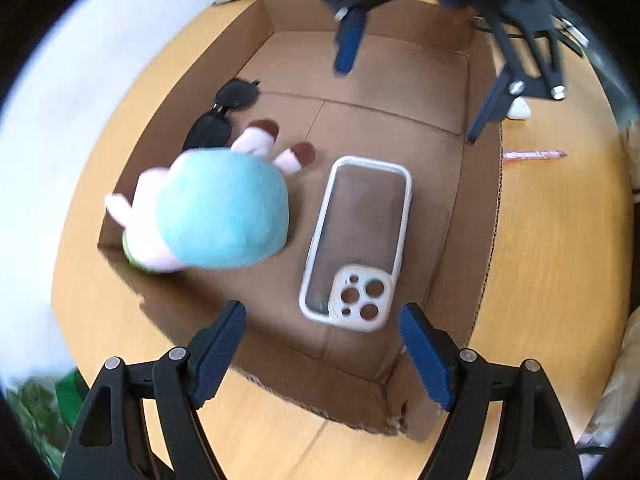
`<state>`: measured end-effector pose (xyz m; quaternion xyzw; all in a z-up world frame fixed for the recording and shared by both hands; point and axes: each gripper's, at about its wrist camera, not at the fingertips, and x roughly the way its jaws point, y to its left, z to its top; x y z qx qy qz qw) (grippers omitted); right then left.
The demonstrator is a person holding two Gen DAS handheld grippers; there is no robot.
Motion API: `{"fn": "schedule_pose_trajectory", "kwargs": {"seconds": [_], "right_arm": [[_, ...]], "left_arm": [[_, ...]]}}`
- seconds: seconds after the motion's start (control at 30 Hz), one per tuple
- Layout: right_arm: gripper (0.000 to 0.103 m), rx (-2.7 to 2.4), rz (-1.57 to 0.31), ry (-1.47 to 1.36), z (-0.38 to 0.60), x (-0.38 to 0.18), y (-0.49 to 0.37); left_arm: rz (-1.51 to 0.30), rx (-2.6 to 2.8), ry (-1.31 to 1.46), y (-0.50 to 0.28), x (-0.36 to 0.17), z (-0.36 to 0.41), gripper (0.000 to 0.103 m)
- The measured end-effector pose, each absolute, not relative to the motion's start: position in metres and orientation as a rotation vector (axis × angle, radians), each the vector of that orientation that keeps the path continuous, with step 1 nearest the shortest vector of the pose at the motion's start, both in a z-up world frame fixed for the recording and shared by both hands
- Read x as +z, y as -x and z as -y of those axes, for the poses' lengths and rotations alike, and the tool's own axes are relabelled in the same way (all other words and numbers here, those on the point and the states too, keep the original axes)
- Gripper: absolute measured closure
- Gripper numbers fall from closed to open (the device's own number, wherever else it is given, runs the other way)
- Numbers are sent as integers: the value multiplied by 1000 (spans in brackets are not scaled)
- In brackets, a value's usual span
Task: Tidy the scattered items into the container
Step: 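Withdraw both grippers from the box toward the pink pen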
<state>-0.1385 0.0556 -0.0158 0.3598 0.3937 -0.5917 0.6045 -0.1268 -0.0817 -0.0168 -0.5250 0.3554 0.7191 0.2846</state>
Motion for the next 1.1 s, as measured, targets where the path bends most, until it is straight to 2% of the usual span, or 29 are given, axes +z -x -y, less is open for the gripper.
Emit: {"fn": "schedule_pose_trajectory", "kwargs": {"seconds": [0.07, 0.17, 0.3, 0.37, 0.53, 0.7, 0.97, 1.1], "right_arm": [[3, -1403, -896, -822, -64, -6, 131], [3, -1447, -890, -779, -74, 7, 123], [1, -1627, -835, -754, -86, 21, 117], [1, -1828, -756, -745, -111, 34, 105], [1, -2099, -542, -712, -158, 44, 61], [1, -2222, -426, -791, -184, 39, 42], [1, -2294, -389, -842, -211, 32, 27], [1, -2295, -376, -837, -219, 29, 28]], "left_arm": [[-979, 1946, 1406, 133, -22, 70, 23], [-962, 2044, 1337, 114, 1, 62, 23], [-956, 2280, 1109, 101, 42, 34, 23], [-887, 2446, 1009, 83, 60, 22, 23], [-494, 2710, 969, 44, 65, -7, 23], [-135, 2789, 972, 14, 51, -31, 23], [201, 2822, 1037, 9, 33, -54, 23], [271, 2859, 1045, 16, 25, -61, 23]]}}
